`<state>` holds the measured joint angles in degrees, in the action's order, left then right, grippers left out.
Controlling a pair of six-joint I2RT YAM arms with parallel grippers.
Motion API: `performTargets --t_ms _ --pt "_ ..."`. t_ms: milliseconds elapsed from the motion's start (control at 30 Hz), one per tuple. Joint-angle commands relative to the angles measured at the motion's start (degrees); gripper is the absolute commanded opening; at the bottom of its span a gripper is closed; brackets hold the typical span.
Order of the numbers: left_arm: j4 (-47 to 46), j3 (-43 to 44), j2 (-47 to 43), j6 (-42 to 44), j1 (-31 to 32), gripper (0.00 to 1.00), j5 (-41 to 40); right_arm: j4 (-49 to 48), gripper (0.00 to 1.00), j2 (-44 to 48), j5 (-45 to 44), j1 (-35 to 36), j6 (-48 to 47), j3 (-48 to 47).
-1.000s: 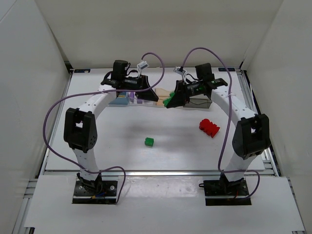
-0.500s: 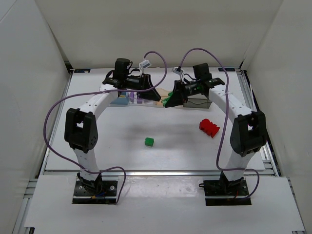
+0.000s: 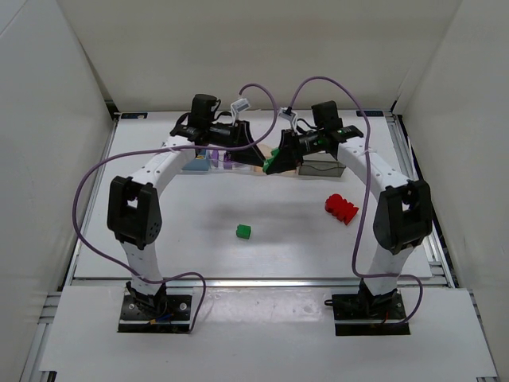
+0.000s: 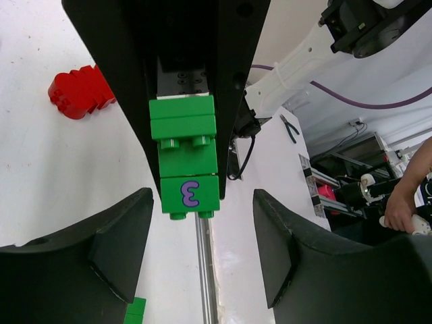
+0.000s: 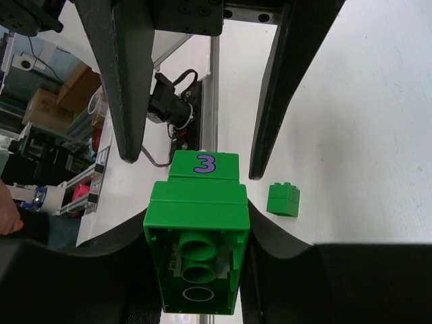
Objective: Sort the legos into containers by color
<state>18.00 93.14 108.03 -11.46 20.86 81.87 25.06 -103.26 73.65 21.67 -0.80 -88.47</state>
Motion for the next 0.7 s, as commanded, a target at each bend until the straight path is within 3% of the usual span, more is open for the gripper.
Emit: performTargets --t_ms 0,200,333,567,667 --pt "1.6 2.2 -0.1 1.9 0.5 0.71 0.8 -1.9 0.00 -0.4 0.4 0.6 -0.1 -2.7" --pt "3.3 2.6 0.2 2.8 0.8 0.67 1.4 -1.9 0.00 -0.8 0.1 0.6 0.1 -3.0" --pt "6.5 3.2 0.3 5.5 1.1 0.58 1.5 -2.1 0.00 -0.7 -0.3 0.6 0.1 -3.0" --pt "11.3 5.2 1.0 9.6 2.0 0.53 1.7 -2.5 0.00 -1.2 -0.6 0.7 0.2 -3.4" --pt "11.7 5.6 1.4 9.7 2.3 0.46 1.7 -2.5 0.00 -1.5 -0.8 0.6 0.2 -3.6"
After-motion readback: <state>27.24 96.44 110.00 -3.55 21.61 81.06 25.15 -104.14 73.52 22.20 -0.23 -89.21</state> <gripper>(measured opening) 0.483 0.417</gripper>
